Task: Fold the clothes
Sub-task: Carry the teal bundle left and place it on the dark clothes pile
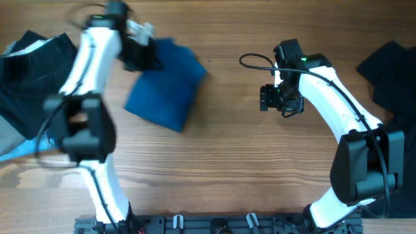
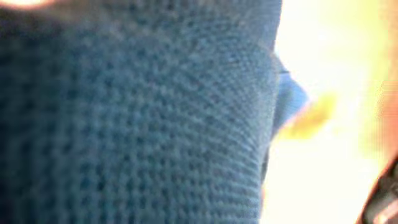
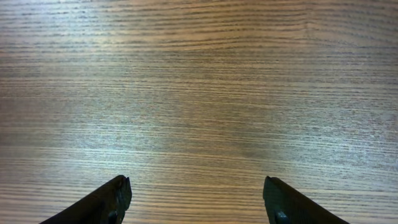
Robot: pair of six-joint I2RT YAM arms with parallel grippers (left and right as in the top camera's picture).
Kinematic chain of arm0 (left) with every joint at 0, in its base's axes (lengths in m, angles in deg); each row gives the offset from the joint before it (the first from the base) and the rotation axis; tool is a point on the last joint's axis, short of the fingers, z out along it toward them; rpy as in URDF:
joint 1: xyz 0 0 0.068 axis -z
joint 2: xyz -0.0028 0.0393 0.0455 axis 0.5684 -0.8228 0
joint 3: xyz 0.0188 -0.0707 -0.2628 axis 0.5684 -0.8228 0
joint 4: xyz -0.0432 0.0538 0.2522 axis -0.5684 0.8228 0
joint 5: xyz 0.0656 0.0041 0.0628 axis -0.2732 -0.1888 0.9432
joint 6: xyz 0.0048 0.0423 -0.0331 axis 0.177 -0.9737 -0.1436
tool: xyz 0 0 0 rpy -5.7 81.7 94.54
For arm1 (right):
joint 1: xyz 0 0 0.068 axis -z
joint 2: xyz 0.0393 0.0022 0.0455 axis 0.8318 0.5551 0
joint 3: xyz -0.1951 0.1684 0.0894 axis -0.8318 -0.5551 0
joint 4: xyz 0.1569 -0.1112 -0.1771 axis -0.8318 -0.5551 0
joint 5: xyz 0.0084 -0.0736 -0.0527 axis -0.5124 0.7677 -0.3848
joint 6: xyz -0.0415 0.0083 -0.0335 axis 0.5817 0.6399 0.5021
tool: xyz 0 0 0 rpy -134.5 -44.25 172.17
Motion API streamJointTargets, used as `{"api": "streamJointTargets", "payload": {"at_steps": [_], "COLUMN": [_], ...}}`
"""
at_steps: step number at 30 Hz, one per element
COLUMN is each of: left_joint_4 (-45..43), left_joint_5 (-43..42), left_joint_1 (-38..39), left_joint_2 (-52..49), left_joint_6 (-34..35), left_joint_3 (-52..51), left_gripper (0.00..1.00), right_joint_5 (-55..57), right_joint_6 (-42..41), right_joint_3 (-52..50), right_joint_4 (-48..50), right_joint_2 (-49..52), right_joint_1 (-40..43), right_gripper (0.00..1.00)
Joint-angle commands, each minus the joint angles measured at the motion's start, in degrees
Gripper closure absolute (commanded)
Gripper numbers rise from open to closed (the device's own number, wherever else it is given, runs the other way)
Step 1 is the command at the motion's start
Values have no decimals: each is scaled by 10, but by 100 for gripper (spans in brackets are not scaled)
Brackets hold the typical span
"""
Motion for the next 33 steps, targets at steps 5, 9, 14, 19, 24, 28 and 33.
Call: {"api": "streamJointTargets", "payload": {"at_steps": [5,9,14,19,24,28,33], "left_joint_4": [-54,-98,-139,-177,-184,-184,-193], "left_joint_5": [21,21,21,53,68,68,68], "left_joint_1": [-155,-237,-310,-363,-389,-407,-423], "left_joint_2": [142,156,154,145,113,94,92], "left_joint_6": [37,70,92,94,94,94,94], "left_joint_3": [22,22,22,21,21,21,21], "left_gripper": [96,96,95,89,88,89,85], "right_joint_5": [12,12,12,12,12,12,12], "right_joint_6": [-13,-13,-13,-13,-13,-13,-28], "right_joint_3": [-5,-5,-5,-5,-5,-5,-5], "right_joint_4": [0,-4,-9,-10,-18,-26,-25], "right_joint_2": [-4,-4,-4,-4,-4,-4,-4], "right_joint_1": [2,2,2,2,2,2,2], "right_gripper": [27,27,27,27,28,28,28]}}
